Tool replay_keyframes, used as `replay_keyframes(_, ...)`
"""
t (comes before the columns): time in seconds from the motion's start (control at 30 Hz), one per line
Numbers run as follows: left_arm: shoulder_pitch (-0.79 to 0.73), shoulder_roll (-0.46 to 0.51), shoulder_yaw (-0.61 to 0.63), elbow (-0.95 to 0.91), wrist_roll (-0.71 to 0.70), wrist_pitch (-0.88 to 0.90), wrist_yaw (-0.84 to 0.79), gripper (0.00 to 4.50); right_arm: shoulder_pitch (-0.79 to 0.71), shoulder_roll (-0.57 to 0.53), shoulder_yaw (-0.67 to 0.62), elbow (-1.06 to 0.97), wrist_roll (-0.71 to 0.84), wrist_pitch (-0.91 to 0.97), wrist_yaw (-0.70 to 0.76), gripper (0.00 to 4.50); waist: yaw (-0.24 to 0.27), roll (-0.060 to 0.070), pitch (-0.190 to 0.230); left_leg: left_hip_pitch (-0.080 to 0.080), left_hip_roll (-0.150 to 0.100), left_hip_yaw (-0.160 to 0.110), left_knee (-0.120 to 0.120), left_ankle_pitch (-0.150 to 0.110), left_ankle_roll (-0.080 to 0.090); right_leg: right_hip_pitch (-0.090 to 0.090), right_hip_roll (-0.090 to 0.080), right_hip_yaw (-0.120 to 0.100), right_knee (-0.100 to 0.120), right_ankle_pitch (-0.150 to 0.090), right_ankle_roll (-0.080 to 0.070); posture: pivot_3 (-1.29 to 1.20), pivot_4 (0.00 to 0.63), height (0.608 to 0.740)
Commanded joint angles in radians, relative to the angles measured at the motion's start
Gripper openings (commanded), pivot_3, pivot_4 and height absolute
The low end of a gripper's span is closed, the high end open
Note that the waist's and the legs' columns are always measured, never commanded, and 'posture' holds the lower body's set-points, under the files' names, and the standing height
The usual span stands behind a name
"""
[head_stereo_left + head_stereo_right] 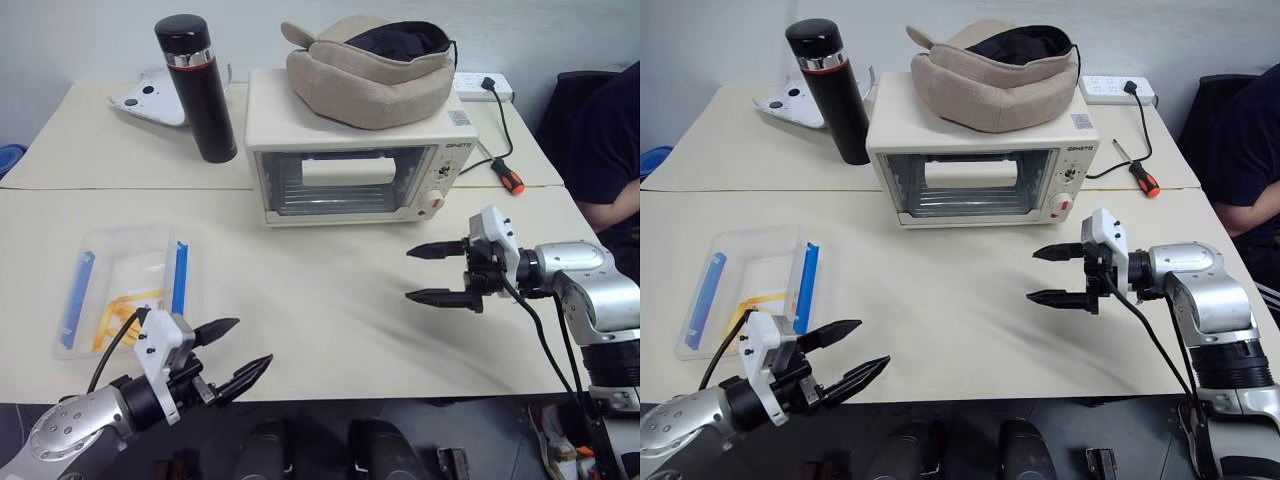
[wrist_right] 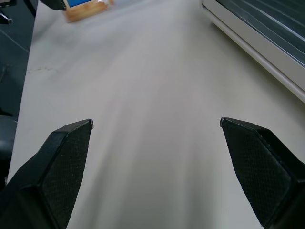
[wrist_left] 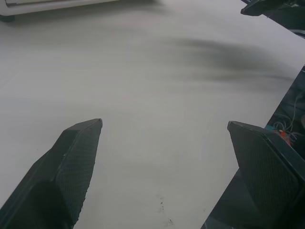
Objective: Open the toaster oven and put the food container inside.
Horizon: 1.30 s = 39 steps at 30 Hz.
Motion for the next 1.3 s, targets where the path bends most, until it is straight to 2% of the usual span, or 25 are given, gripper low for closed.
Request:
replay_keyframes(0.03,0.007,0.015,-0.015,-0.018,0.02,-0.006,-0.007,4.5,0.005,-0.014,-0.002,-0.034,0.013,-0.003,0.009,4.47,0.0,0.0,0.0,0.0,0.0,0.0,0.0,0.0,0.0,0.0,0.0,0.0,0.0,0.0,0.0,0.0,0.15,0.74)
replay_keyframes(0.47,-0.078,0.003,-0.024,0.016,0.037,0.007,0.038,4.5,0.003,0.01,0.006,-0.034,-0.005,0.007,-0.031,4.47,0.0,0.0,0.0,0.0,0.0,0.0,0.0,0.0,0.0,0.0,0.0,0.0,0.0,0.0,0.0,0.0,0.15,0.74)
replay_keyframes(0.67,-0.124,0.025,0.046,-0.018,-0.136,0.045,0.028,4.5,-0.067,0.074,0.008,0.012,-0.004,0.015,-0.083,4.47,-0.002,0.0,0.0,0.0,0.0,0.0,0.0,0.0,0.0,0.0,0.0,0.0,0.001,0.0,0.0,0.0,0.15,0.74)
replay_keyframes(0.73,-0.162,0.061,0.099,-0.031,-0.248,0.062,0.045,4.5,-0.122,0.114,0.007,0.055,0.0,0.025,-0.114,4.47,-0.002,0.0,0.0,0.0,0.0,0.0,0.0,0.0,-0.001,-0.001,0.0,0.0,0.001,0.0,0.0,0.0,0.15,0.74)
replay_keyframes(0.8,-0.212,0.137,0.184,-0.02,-0.389,0.078,0.056,4.5,-0.205,0.172,0.016,0.133,-0.008,0.018,-0.142,4.47,-0.003,0.0,0.0,0.0,0.0,0.0,0.0,0.001,-0.001,-0.001,0.0,0.0,0.002,0.0,0.0,0.0,0.15,0.74)
replay_keyframes(0.97,-0.283,0.29,0.312,0.022,-0.578,0.102,0.075,4.5,-0.352,0.247,0.026,0.334,-0.054,-0.036,-0.172,4.47,-0.004,0.0,0.0,0.0,0.0,0.0,0.0,0.001,-0.001,-0.001,0.001,0.0,0.002,0.0,0.0,0.0,0.15,0.74)
replay_keyframes(1.13,-0.317,0.375,0.367,0.051,-0.629,0.114,0.091,4.5,-0.46,0.289,0.006,0.496,-0.084,-0.09,-0.204,4.47,-0.005,0.001,0.0,-0.002,-0.001,0.0,0.0,0.002,-0.001,-0.001,0.001,0.0,0.002,0.0,0.0,0.0,0.15,0.74)
replay_keyframes(1.3,-0.307,0.379,0.366,0.07,-0.597,0.118,0.097,4.5,-0.455,0.28,-0.018,0.401,-0.012,-0.047,-0.127,4.47,-0.006,0.001,0.001,-0.001,-0.001,0.001,0.0,0.003,-0.001,-0.002,0.001,0.0,0.002,0.0,0.0,0.0,0.15,0.74)
